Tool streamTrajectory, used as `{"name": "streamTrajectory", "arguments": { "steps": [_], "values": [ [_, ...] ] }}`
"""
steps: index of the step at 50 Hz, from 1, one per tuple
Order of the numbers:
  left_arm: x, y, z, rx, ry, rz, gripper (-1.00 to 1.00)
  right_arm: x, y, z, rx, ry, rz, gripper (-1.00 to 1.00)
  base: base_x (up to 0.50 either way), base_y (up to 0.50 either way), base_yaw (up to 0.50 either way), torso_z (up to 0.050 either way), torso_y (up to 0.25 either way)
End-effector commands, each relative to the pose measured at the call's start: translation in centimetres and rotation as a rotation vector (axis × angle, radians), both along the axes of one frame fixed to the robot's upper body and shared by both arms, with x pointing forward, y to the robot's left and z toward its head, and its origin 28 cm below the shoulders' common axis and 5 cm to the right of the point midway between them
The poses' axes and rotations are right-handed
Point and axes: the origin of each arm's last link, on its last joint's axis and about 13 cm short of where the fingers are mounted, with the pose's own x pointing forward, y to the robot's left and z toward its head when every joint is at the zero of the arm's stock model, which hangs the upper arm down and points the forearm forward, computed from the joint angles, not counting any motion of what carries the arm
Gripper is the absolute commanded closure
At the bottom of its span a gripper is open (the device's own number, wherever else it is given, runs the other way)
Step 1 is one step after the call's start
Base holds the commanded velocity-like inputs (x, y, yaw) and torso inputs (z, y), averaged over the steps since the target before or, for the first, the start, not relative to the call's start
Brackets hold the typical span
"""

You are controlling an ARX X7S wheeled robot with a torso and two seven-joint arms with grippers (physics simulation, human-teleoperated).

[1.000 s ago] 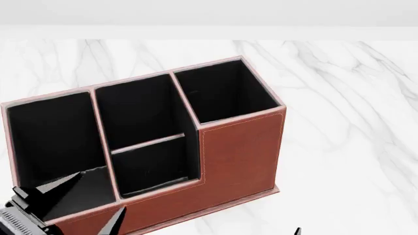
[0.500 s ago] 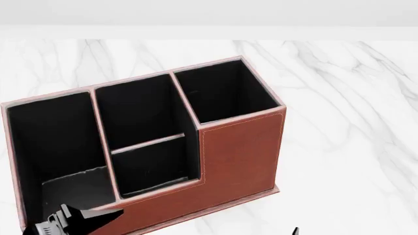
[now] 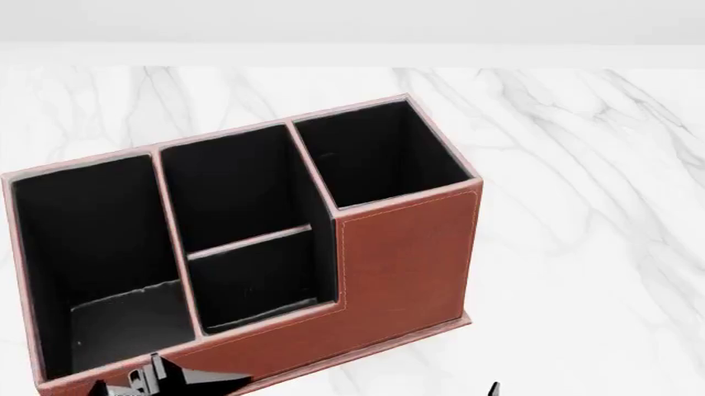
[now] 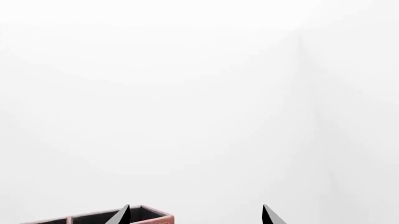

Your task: Pick up the book and place it in the back compartment of the caddy.

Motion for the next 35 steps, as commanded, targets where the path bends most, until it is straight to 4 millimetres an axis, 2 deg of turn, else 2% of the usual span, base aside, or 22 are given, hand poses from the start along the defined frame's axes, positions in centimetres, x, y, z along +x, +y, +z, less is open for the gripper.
{"name": "streamTrajectory", "arguments": {
  "steps": [1, 35],
  "values": [
    [0.9, -1.1, -0.4, 0.009, -0.009, -0.025, -1.00, 0.0, 0.0, 0.0, -0.001, 0.000, 0.001, -1.00, 0.00, 0.00, 0.00, 0.000, 0.000],
    [3.5, -4.0, -2.3, 0.005, 0.032, -0.080, -1.00, 0.2, 0.1, -0.2, -0.013, 0.005, 0.005, -1.00, 0.00, 0.00, 0.00, 0.000, 0.000]
  ]
}}
